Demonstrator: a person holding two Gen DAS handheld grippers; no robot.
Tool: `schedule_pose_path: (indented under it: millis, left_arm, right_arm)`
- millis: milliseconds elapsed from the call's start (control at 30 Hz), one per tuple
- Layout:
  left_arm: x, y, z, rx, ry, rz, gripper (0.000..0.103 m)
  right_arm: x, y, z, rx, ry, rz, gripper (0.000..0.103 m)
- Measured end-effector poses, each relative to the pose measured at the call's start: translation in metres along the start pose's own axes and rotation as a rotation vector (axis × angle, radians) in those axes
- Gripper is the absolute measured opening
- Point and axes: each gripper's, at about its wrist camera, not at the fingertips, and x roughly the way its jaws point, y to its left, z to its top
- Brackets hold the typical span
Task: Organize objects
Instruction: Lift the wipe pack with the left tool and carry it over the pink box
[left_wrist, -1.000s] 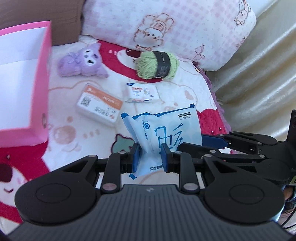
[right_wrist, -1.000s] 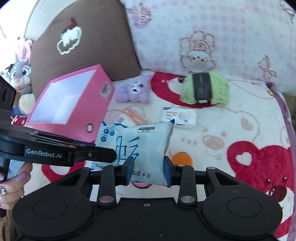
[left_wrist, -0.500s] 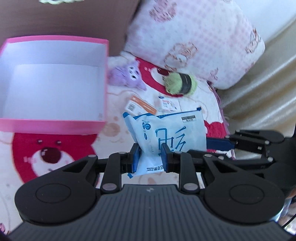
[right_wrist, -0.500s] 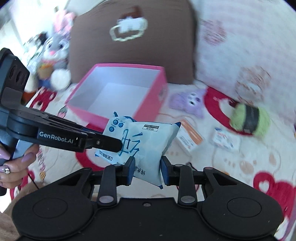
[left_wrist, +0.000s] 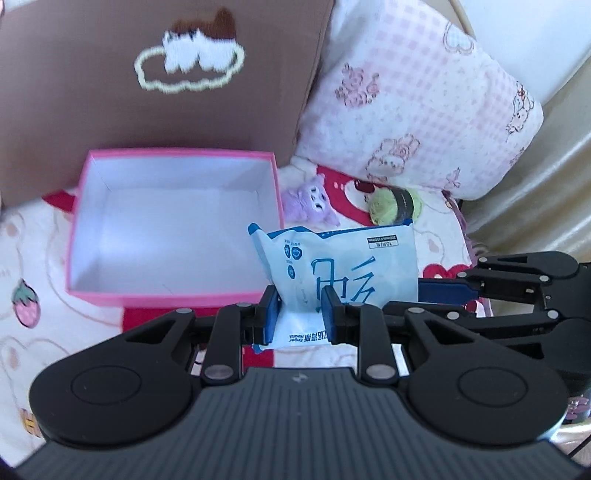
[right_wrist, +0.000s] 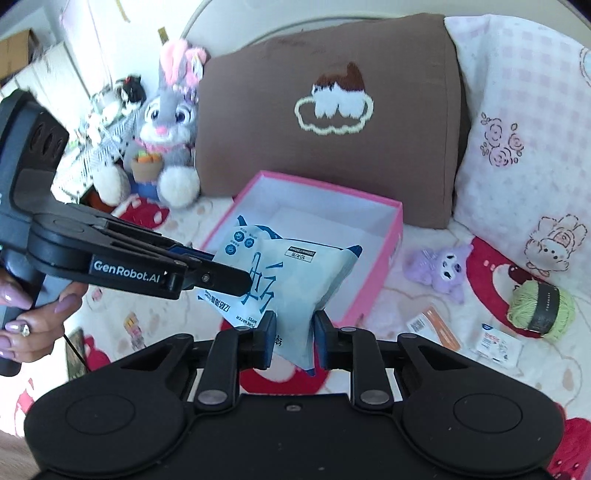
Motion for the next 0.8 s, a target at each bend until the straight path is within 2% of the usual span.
schedule_pose_path:
  millis: [167, 367, 600, 733, 800]
  left_arm:
    - [-0.021, 0.006, 0.013, -0.001, 0.017, 0.027, 0.023]
    - [-0.034, 0.01, 0.023, 0.021, -0.007, 0.068, 0.023]
    - [-0.012, 0.028, 0.04, 0.062, 0.022, 0.109, 0.023]
    - [0.004, 0.044, 0.045, 0.07, -0.003, 0.095, 0.023]
    - [0.021, 0.055, 0.048, 0.041, 0.047, 0.082, 0.023]
  right_arm:
    - [-0.005, 0.006, 0.015, 0.065, -0.014, 0.041, 0.024]
    - [-0.001, 0.017, 0.031, 0.052, -0.03, 0.036, 0.023]
    - [0.029, 0.021, 0.052, 0.04, 0.015, -0.005, 0.023]
    - [0.05, 0.015, 0.062, 0.052, 0.036, -0.025, 0.023]
    - [0.062, 0.011, 0.066, 0.055, 0.055, -0.025, 0.023]
